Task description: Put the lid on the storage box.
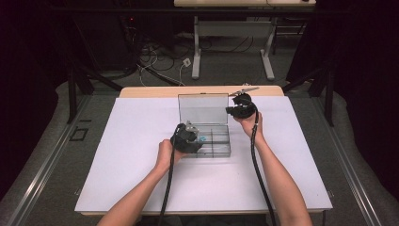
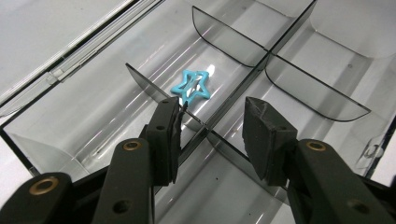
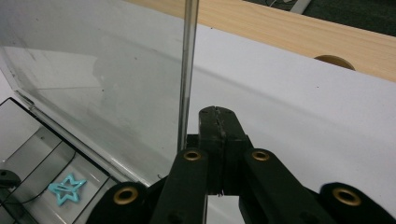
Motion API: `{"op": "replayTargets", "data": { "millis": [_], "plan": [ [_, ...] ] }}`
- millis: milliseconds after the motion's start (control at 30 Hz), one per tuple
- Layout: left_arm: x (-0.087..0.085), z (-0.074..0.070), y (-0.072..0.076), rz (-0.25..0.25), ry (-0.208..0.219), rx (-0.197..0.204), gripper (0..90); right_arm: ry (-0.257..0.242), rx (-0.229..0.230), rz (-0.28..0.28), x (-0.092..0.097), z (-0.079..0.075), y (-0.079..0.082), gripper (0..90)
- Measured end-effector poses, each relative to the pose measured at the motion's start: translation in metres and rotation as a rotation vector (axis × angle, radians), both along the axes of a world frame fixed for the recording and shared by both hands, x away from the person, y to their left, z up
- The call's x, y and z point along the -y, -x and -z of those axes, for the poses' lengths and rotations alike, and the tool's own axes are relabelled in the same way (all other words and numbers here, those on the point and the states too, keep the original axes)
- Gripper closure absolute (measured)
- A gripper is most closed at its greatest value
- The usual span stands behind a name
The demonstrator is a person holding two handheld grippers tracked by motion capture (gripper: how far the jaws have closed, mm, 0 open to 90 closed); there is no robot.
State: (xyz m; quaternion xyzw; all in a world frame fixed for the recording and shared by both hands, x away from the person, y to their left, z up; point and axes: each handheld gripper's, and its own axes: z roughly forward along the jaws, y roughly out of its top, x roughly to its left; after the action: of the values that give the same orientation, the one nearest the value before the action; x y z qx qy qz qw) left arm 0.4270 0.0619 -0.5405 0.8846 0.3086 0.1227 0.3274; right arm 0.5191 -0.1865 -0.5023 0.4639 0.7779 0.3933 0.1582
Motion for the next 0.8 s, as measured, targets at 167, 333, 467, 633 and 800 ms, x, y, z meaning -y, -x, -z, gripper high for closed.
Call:
{"op": "replayTargets", "data": {
  "millis": [167,333,467,633,800],
  "plan": [
    [0.001,-0.004,0.001,-0.014,0.013,0.025,47.0,-0.006,0.006,-0.003,0.001,-0.001,0.003,90.0],
    [-0.011,-0.027,-0.001,-0.08,0.092,0.093,26.4,-0.006,0.008,-0.009,0.001,-0.002,0.005,90.0],
    [-0.025,-0.046,-0.008,-0.124,0.111,0.124,11.9,0.003,0.016,-0.016,0.001,-0.004,0.007,90.0],
    [-0.038,-0.067,-0.021,-0.179,0.092,0.156,0.7,0.005,0.027,-0.022,0.002,-0.005,0.01,90.0],
    [-0.047,-0.082,-0.034,-0.22,0.109,0.179,4.4,0.001,0.026,-0.028,0.003,-0.006,0.013,90.0]
  ]
}}
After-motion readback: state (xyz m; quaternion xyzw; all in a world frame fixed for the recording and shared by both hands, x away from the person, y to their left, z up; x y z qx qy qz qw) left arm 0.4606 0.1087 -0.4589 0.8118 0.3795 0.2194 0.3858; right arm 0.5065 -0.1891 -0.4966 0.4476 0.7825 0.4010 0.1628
